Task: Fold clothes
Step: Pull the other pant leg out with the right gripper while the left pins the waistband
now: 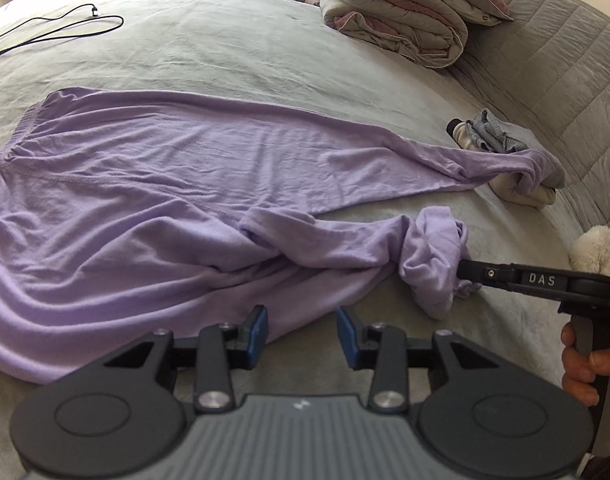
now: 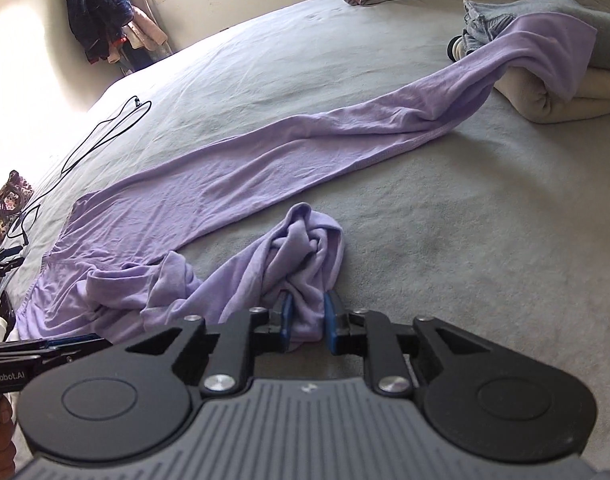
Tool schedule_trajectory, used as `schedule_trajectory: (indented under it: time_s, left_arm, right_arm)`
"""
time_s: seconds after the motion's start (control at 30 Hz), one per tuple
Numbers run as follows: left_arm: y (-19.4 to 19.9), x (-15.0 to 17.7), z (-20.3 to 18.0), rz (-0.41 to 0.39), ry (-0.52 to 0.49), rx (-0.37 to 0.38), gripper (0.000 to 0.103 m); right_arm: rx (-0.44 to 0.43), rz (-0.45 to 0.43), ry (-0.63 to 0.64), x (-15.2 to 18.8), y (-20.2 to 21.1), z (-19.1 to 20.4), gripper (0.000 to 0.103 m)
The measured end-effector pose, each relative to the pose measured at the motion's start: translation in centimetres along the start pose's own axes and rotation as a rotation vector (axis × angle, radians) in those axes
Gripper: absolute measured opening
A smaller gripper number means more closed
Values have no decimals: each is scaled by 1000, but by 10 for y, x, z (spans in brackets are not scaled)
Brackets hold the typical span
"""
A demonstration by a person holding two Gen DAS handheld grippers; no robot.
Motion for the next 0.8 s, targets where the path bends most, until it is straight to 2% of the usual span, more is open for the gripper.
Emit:
schedule_trajectory:
  time_s: [0.23, 0.27, 0.3, 0.43, 0.53, 0.8]
  left_arm:
    - [-4, 3, -10, -24, -104, -87, 38]
    - [-4, 3, -11, -26, -113, -97, 36]
    - [-4, 3, -10, -28, -112, -103, 30]
    - [-1, 0, 0, -24, -64, -96, 8]
    - [6, -5, 4, -38, -36, -74, 3]
    - [22, -15, 13, -90, 24, -44, 0]
  right_arm:
    - [20, -94, -31, -15, 35, -12, 7]
    - [32, -113, -32, -18, 41, -15, 7]
    - [45, -128, -34, -20, 47, -20, 7]
    - [102, -179, -55, -27, 64, -40, 7]
    - [154, -206, -58, -31, 71, -54, 7]
    - [252, -265, -92, -46, 85, -87, 7]
Point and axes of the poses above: each gripper's, at about its wrist camera, not at the fingertips, and y roughly against the way its jaws point, z to its left, x to its underside, the point moved 7 cm from there along -y, roughly the way its jaws point
